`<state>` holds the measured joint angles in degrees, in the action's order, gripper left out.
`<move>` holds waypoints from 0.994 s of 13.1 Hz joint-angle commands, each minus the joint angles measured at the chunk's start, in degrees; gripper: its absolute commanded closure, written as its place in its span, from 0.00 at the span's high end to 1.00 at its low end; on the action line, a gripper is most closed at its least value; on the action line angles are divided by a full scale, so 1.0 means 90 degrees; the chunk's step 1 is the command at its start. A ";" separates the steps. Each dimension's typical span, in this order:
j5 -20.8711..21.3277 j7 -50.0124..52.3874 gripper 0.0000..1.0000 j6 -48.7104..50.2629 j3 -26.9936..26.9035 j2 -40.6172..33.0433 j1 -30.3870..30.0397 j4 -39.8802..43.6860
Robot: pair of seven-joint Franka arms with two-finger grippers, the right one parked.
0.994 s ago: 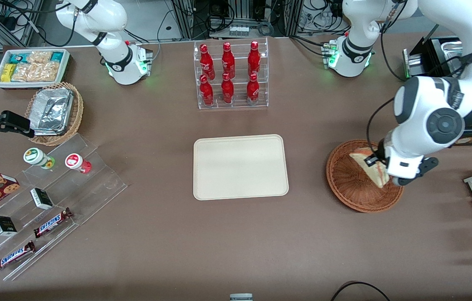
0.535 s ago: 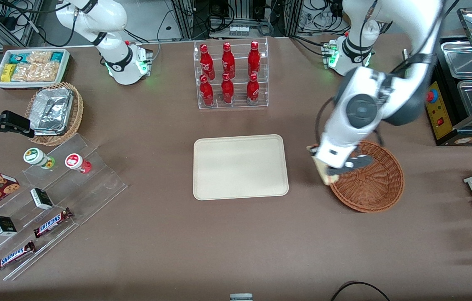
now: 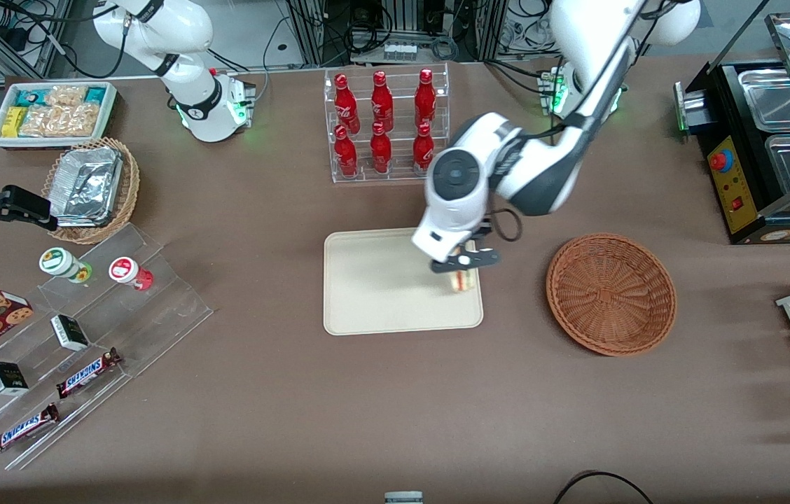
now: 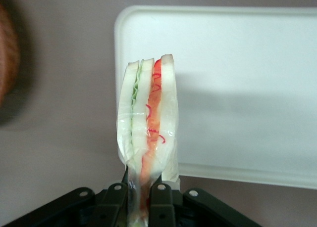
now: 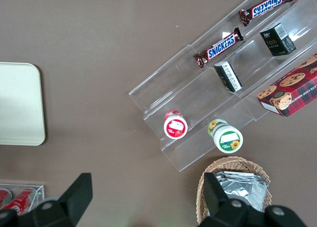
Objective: Place sandwich from basket to tray
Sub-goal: 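Carry the sandwich with the left gripper over the beige tray, then lower the sandwich onto the tray and open the left gripper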
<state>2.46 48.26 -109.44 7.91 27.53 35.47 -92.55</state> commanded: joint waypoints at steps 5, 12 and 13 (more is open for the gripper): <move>0.0068 0.0243 0.00 -0.0358 -0.0098 0.1227 0.0755 0.1191; 0.0341 0.0253 0.00 -0.0740 -0.0117 0.1853 0.0863 0.1660; 0.0361 0.0253 0.00 -0.0827 -0.0127 0.1892 0.0863 0.1670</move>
<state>4.66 49.64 -116.48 7.69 42.94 42.23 -80.12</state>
